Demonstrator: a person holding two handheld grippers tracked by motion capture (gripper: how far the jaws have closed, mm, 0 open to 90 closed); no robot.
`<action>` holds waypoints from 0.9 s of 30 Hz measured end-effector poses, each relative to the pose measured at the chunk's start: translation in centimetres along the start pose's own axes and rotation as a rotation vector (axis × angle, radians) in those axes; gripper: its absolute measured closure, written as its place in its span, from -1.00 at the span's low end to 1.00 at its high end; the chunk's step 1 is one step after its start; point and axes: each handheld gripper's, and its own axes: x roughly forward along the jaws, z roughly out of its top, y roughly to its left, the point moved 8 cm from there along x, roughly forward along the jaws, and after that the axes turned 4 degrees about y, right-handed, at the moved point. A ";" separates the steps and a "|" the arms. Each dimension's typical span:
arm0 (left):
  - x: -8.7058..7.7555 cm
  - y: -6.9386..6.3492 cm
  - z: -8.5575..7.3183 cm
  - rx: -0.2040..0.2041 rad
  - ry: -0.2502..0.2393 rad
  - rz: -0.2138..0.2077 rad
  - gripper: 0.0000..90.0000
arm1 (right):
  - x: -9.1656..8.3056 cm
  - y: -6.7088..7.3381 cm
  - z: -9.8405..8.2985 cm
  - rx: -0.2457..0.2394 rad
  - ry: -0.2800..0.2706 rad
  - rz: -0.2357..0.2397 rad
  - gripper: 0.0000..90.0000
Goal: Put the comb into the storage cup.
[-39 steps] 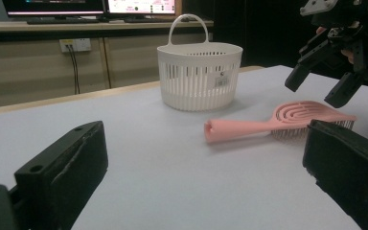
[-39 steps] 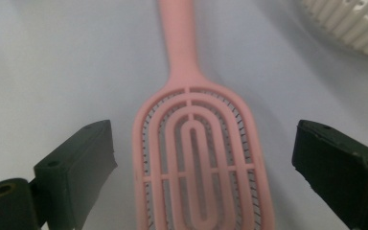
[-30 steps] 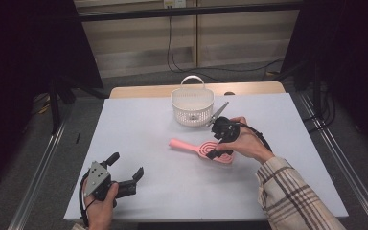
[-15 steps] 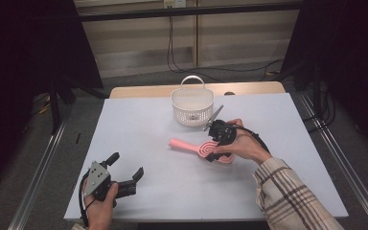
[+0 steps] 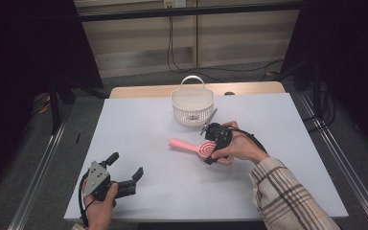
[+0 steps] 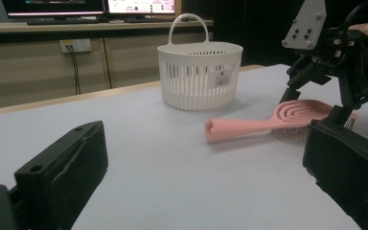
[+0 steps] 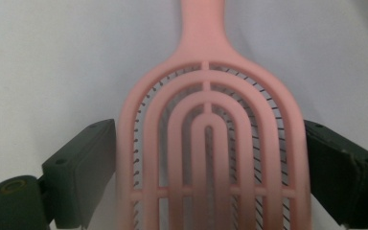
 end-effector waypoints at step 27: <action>0.0 0.0 0.0 0.003 0.004 -0.004 -0.96 | 1.0 0.2 0.1 -0.038 0.055 0.029 -0.63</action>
